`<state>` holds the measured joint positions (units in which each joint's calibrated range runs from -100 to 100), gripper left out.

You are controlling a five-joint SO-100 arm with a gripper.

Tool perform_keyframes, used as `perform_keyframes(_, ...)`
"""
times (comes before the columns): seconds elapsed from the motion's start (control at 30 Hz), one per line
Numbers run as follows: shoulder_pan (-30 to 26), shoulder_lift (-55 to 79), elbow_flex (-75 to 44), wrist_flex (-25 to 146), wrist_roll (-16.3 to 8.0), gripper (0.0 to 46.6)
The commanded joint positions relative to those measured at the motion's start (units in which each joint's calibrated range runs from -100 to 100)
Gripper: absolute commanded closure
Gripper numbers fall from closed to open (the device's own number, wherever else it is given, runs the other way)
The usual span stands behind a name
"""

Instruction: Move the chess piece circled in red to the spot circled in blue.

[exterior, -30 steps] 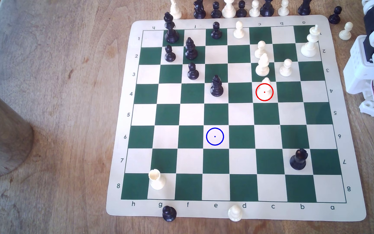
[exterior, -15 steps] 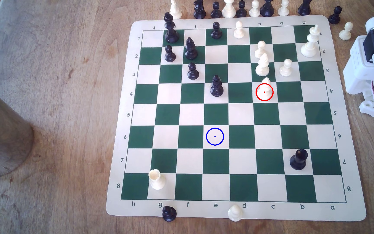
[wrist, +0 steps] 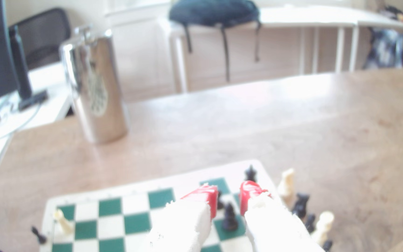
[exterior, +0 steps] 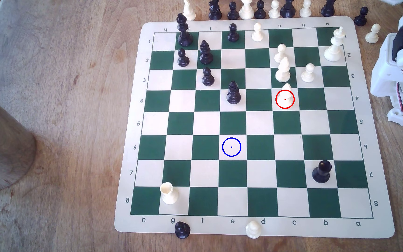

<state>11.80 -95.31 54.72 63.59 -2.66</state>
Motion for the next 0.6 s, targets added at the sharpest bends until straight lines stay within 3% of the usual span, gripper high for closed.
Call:
perform_keyframes(0.0, -2.37, 5.24, -4.13, 12.17, 0.68, 42.3)
perform_keyframes(0.1, -4.72, 9.74, -2.59, 12.99, -0.34, 41.8)
perform_keyframes(0.23, -8.4, 20.69, -6.13, 14.22, -5.03, 39.1)
perform_keyframes(0.43, -9.18, 31.13, -7.31, 14.87, -9.04, 37.1)
perform_keyframes(0.57, -9.96, 38.52, -9.03, 16.19, -11.58, 30.9)
